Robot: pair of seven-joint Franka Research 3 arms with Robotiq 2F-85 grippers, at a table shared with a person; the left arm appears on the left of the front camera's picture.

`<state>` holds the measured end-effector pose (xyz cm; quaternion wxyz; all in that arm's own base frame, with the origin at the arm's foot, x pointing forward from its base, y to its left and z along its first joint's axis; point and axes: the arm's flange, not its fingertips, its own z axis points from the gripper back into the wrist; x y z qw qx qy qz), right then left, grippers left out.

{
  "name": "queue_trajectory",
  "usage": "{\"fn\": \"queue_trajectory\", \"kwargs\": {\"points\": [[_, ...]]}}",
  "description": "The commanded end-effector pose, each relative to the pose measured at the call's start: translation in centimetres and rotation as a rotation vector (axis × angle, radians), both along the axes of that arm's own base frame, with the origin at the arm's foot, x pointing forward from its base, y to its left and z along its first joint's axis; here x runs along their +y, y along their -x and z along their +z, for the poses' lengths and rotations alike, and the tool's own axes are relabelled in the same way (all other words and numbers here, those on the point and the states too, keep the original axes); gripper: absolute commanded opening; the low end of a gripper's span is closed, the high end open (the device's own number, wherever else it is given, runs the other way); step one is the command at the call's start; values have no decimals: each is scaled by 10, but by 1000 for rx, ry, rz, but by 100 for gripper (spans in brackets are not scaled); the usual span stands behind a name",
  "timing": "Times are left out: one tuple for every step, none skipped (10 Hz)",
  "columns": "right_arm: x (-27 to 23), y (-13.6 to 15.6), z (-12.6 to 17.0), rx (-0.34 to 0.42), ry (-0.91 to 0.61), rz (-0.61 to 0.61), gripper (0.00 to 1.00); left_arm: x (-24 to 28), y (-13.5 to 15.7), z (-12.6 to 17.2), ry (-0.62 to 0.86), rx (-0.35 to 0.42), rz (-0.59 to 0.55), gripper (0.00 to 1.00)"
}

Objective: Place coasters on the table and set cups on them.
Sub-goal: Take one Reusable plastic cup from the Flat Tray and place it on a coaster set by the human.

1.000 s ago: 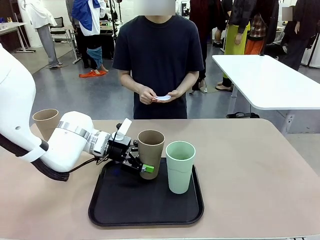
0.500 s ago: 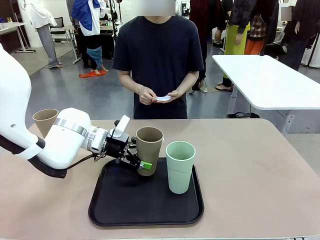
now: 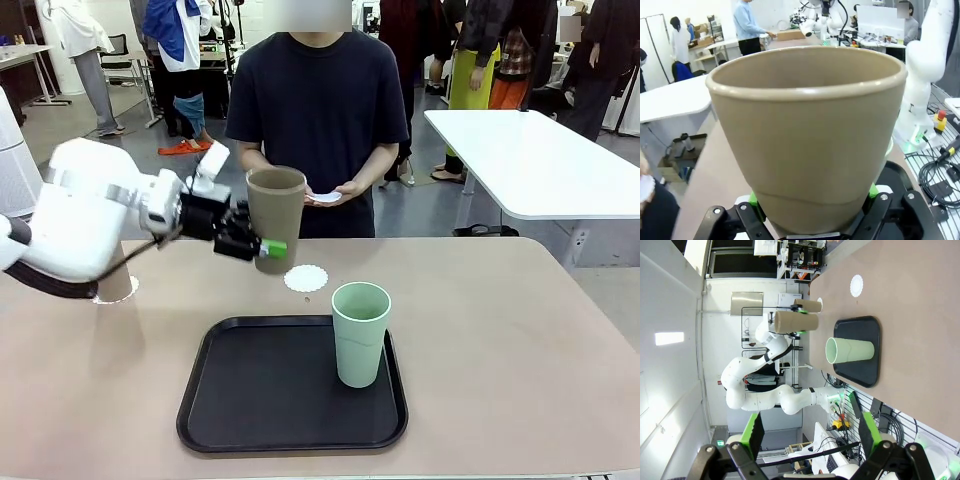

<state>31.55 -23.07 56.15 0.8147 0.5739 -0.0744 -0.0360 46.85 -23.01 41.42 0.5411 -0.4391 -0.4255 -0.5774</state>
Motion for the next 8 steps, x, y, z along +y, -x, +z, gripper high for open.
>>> {"fn": "queue_trajectory", "kwargs": {"points": [[0,0,-1,-14,-2,-2,100,0,-11,23,19,32,4,0],[0,0,-1,-14,-2,-2,100,2,-11,31,44,45,-8,0],[0,0,-1,-14,-2,-2,100,0,-3,35,50,37,-13,0],[0,0,-1,-14,-2,-2,100,3,-9,34,25,11,16,0],[0,0,-1,-14,-2,-2,100,3,-9,34,25,11,16,0],[0,0,-1,-14,-2,-2,100,3,-9,34,25,11,16,0],[0,0,-1,-14,-2,-2,100,3,-9,34,25,11,16,0],[0,0,-1,-14,-2,-2,100,3,-9,34,25,11,16,0]]}}
